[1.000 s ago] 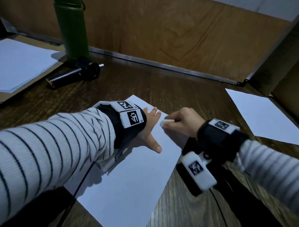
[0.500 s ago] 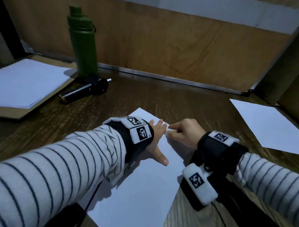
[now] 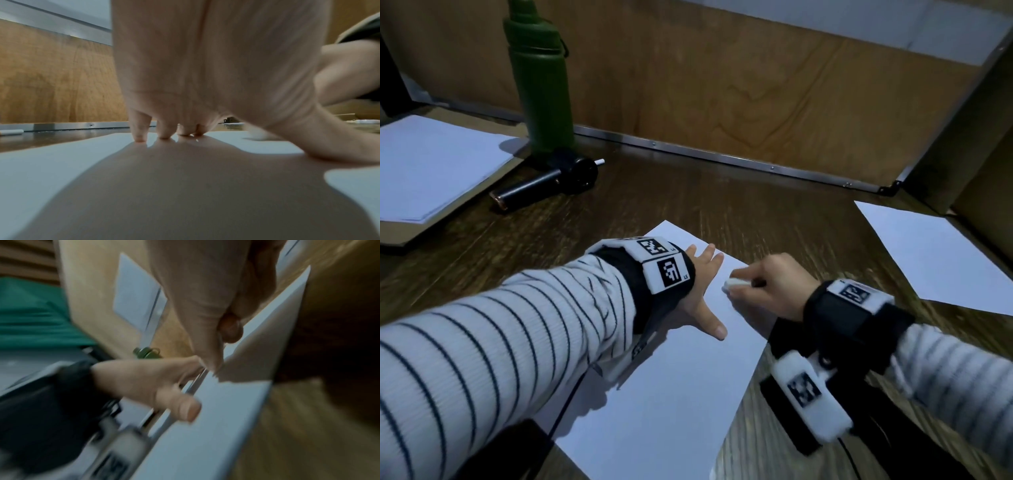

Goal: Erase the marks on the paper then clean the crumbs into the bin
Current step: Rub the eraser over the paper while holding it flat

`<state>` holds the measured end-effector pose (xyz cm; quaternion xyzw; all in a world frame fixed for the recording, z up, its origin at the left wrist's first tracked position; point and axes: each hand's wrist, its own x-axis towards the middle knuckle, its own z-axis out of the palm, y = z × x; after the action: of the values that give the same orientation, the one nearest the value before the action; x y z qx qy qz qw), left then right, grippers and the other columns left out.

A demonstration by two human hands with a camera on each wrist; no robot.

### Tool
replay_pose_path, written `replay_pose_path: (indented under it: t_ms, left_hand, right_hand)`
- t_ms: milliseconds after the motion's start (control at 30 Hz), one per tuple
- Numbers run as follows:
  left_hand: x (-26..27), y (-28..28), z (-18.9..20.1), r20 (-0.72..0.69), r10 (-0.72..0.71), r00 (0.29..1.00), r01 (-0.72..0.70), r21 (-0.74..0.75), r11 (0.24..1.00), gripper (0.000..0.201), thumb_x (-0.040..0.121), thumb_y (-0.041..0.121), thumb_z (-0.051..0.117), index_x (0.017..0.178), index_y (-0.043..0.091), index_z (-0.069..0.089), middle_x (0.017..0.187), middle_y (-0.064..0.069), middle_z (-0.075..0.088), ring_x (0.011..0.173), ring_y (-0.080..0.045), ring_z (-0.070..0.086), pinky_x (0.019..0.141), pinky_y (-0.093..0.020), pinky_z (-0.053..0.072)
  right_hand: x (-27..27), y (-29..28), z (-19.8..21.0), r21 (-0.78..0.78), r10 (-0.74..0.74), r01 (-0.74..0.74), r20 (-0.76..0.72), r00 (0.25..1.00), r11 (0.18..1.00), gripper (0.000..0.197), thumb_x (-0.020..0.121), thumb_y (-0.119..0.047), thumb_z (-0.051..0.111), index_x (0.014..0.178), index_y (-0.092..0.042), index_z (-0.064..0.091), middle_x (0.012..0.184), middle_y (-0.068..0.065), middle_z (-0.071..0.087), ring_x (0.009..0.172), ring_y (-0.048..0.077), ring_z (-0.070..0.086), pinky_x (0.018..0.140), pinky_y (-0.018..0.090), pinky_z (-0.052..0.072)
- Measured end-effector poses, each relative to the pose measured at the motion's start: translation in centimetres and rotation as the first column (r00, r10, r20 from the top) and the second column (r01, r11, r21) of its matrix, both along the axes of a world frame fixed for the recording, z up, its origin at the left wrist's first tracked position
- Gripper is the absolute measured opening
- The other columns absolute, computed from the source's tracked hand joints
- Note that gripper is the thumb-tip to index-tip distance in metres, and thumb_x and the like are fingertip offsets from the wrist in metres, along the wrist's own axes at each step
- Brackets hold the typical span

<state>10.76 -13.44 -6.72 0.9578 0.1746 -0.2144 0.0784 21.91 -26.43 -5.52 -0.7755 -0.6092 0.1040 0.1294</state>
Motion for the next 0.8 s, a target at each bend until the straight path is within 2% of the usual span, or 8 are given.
replay_pose_path:
  t_ms: [67, 133, 200, 300, 400, 600, 700, 800]
  left_hand:
    - [0.1, -0.1, 0.1, -0.009, 0.006, 1.000, -0.006, -0.003, 1.000, 0.132, 0.060, 0.075, 0.064, 0.148, 0.020, -0.018, 0.157, 0.000, -0.021, 0.146, -0.025, -0.013, 0.115, -0.051, 0.007]
    - [0.1, -0.1, 0.2, -0.034, 0.007, 0.999, -0.006, 0.003, 1.000, 0.135, 0.057, 0.077, 0.064, 0.147, 0.022, -0.020, 0.156, 0.000, -0.023, 0.146, -0.025, -0.014, 0.115, -0.052, 0.006]
    - [0.2, -0.1, 0.4, -0.042, 0.005, 0.999, -0.004, 0.011, 1.000, 0.135, 0.058, 0.077, 0.064, 0.147, 0.021, -0.020, 0.157, 0.000, -0.022, 0.146, -0.025, -0.014, 0.115, -0.052, 0.007]
    - [0.1, -0.1, 0.6, -0.048, -0.006, 0.999, 0.007, 0.016, 1.000, 0.133, 0.059, 0.077, 0.063, 0.148, 0.021, -0.018, 0.157, 0.000, -0.020, 0.146, -0.025, -0.012, 0.115, -0.052, 0.008]
    - [0.0, -0.1, 0.5, -0.041, -0.007, 0.999, 0.008, 0.015, 1.000, 0.133, 0.059, 0.076, 0.063, 0.148, 0.021, -0.018, 0.157, 0.000, -0.020, 0.146, -0.025, -0.012, 0.115, -0.052, 0.009]
    - [0.2, 0.0, 0.3, -0.057, 0.001, 0.998, 0.000, 0.020, 1.000, 0.136, 0.057, 0.079, 0.062, 0.147, 0.021, -0.021, 0.156, 0.000, -0.024, 0.146, -0.025, -0.014, 0.115, -0.053, 0.006]
    - [0.1, 0.0, 0.4, -0.053, -0.011, 0.999, 0.011, 0.015, 1.000, 0.135, 0.057, 0.079, 0.061, 0.147, 0.020, -0.021, 0.156, 0.000, -0.023, 0.146, -0.026, -0.013, 0.115, -0.052, 0.006]
    - [0.0, 0.1, 0.1, -0.024, -0.010, 1.000, 0.010, 0.006, 1.000, 0.135, 0.056, 0.078, 0.063, 0.148, 0.022, -0.019, 0.157, 0.000, -0.021, 0.146, -0.025, -0.012, 0.115, -0.053, 0.008]
  right_hand:
    - [-1.2, -1.7, 0.5, -0.120, 0.111, -0.122, -0.093, 0.990, 0.985, 0.020, 0.085, -0.034, 0.061, 0.089, -0.019, 0.073, 0.066, 0.010, 0.061, 0.057, 0.010, 0.043, 0.056, 0.014, 0.035]
    - [-1.5, -2.5, 0.8, -0.210, 0.137, -0.171, -0.165, 0.977, 0.963, 0.018, 0.085, -0.037, 0.062, 0.090, -0.023, 0.073, 0.065, 0.005, 0.060, 0.055, 0.008, 0.044, 0.057, 0.016, 0.037]
    - [-0.8, -1.7, 1.0, -0.185, 0.081, -0.113, -0.173, 0.982, 0.976, 0.019, 0.083, -0.036, 0.063, 0.090, -0.022, 0.074, 0.062, 0.004, 0.056, 0.053, 0.006, 0.042, 0.054, 0.014, 0.036]
    - [0.7, 0.5, 0.8, -0.077, -0.043, 0.037, -0.079, 0.996, 0.996, 0.021, 0.084, -0.034, 0.062, 0.092, -0.019, 0.075, 0.074, 0.007, 0.068, 0.062, 0.008, 0.051, 0.056, 0.012, 0.038]
    - [0.8, 0.8, 0.4, -0.030, -0.068, 0.067, -0.031, 0.997, 0.997, 0.023, 0.087, -0.032, 0.058, 0.088, -0.016, 0.074, 0.071, 0.003, 0.068, 0.065, 0.014, 0.055, 0.060, 0.018, 0.038]
    - [-1.3, -2.4, 1.2, -0.212, 0.160, -0.184, -0.126, 0.979, 0.960, 0.021, 0.085, -0.036, 0.060, 0.092, -0.022, 0.073, 0.070, 0.005, 0.066, 0.061, 0.013, 0.051, 0.059, 0.012, 0.039]
    - [-0.2, -0.2, 1.2, -0.118, 0.060, -0.065, -0.052, 0.997, 0.991, 0.024, 0.084, -0.035, 0.062, 0.094, -0.016, 0.074, 0.074, 0.012, 0.067, 0.060, 0.009, 0.047, 0.054, 0.008, 0.036]
    - [0.4, 2.1, 0.8, -0.023, -0.071, 0.071, 0.007, 0.997, 0.997, 0.026, 0.086, -0.034, 0.060, 0.100, -0.016, 0.073, 0.083, 0.012, 0.070, 0.070, 0.014, 0.053, 0.060, 0.017, 0.039]
